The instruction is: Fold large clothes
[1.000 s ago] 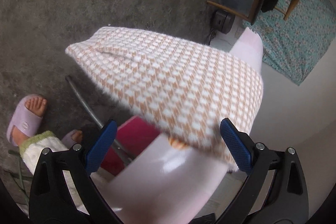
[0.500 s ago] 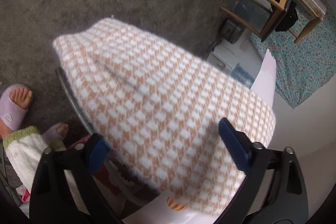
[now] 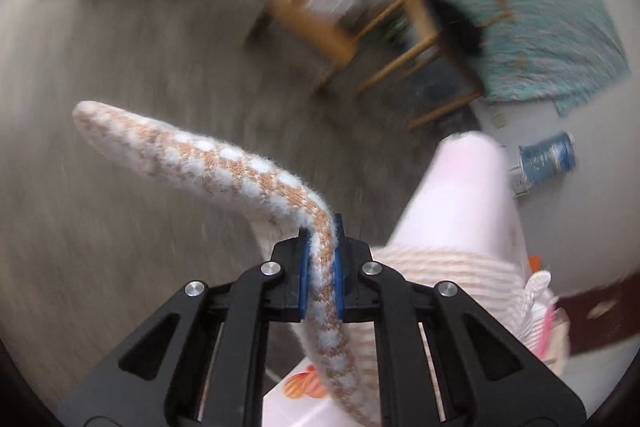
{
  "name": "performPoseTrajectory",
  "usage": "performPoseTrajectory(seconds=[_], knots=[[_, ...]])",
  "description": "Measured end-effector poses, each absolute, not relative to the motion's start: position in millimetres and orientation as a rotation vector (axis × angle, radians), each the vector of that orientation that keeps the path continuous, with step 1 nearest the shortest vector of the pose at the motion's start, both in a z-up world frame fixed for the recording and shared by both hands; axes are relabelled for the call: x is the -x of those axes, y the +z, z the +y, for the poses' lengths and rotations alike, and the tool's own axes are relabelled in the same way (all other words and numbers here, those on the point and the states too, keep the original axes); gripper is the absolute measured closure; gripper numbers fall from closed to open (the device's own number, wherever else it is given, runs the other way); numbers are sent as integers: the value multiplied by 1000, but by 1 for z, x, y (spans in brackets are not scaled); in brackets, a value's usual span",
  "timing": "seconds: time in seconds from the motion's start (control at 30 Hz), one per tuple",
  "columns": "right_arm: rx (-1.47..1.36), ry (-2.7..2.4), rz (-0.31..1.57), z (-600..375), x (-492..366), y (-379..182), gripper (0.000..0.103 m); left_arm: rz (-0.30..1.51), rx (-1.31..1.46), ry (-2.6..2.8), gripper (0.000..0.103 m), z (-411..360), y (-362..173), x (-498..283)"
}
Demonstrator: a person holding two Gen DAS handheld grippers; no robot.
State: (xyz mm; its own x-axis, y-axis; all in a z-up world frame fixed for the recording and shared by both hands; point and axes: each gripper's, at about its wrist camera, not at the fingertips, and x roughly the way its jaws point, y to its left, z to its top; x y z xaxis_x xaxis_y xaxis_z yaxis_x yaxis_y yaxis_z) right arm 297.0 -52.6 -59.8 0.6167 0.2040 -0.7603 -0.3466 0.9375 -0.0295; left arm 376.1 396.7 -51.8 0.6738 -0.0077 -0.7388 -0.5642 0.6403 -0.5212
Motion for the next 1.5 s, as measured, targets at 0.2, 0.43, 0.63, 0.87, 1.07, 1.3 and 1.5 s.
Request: performPoseTrajectory(seconds=[0.2, 0.43, 0.63, 0.87, 1.07, 1.3, 1.5], knots=[[105, 281, 831, -94, -283, -53, 6, 494, 282, 108, 94, 247, 133, -357], [16, 210, 779, -157, -249, -38, 6, 636, -62, -231, 51, 55, 128, -324], [-71, 189, 859, -211, -240, -50, 6, 895, -81, -297, 30, 9, 14, -298], [-211, 291, 930, -259, -258, -40, 6, 898, 73, -233, 28, 61, 3, -272], [-369, 397, 957, -272, -322, -28, 6, 918, 89, -17, 28, 115, -4, -281], [-495, 318, 1083, -290, -402, -62, 19, 928, 86, 70, 39, 133, -25, -283], [-447, 274, 1144, -281, -432, -81, 36, 946, 69, 85, 50, 141, -39, -284]])
